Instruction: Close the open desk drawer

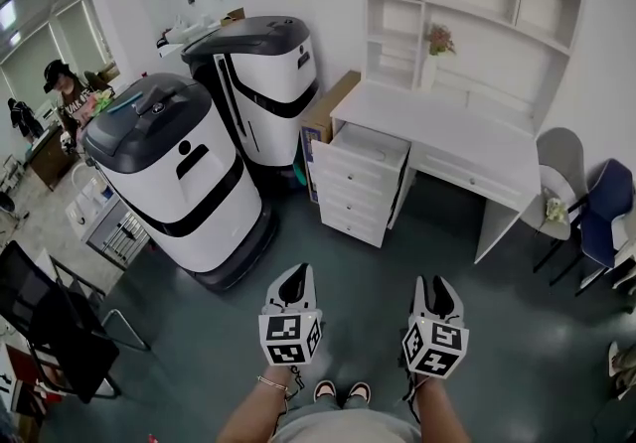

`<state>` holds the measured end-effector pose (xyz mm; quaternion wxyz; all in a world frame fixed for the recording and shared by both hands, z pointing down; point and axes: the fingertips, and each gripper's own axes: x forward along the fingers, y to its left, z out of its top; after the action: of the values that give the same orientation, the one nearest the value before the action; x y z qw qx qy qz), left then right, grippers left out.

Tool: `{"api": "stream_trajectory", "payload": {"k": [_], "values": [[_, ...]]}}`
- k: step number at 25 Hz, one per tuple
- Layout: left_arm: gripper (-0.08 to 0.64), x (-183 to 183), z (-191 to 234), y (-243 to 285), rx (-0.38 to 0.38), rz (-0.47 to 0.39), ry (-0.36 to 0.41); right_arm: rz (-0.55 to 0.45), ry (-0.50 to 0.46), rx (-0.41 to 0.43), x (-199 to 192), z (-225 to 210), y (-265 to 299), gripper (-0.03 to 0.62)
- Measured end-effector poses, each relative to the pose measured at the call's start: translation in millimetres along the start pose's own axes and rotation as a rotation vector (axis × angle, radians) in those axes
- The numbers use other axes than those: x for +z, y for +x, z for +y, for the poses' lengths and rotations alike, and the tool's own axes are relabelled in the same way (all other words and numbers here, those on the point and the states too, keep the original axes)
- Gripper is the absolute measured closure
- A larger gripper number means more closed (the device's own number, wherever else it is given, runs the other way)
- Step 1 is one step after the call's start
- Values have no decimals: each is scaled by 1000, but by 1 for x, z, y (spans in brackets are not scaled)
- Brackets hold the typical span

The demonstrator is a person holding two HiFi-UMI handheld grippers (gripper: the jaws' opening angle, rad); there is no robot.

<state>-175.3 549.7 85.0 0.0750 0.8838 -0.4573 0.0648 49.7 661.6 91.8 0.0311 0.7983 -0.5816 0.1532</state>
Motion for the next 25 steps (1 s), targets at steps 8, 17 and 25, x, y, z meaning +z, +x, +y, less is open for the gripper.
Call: {"api": "stream_trajectory", "payload": {"k": [8, 17, 25], "values": [[548, -1, -7, 15, 36, 5, -13, 15, 18, 41, -7, -12, 17, 466], [548, 1, 12, 56, 54, 13, 0, 72, 8, 52, -16, -12, 66, 473], [548, 20, 65, 137, 21, 16, 8, 78, 12, 17, 5, 17, 144, 472]]}}
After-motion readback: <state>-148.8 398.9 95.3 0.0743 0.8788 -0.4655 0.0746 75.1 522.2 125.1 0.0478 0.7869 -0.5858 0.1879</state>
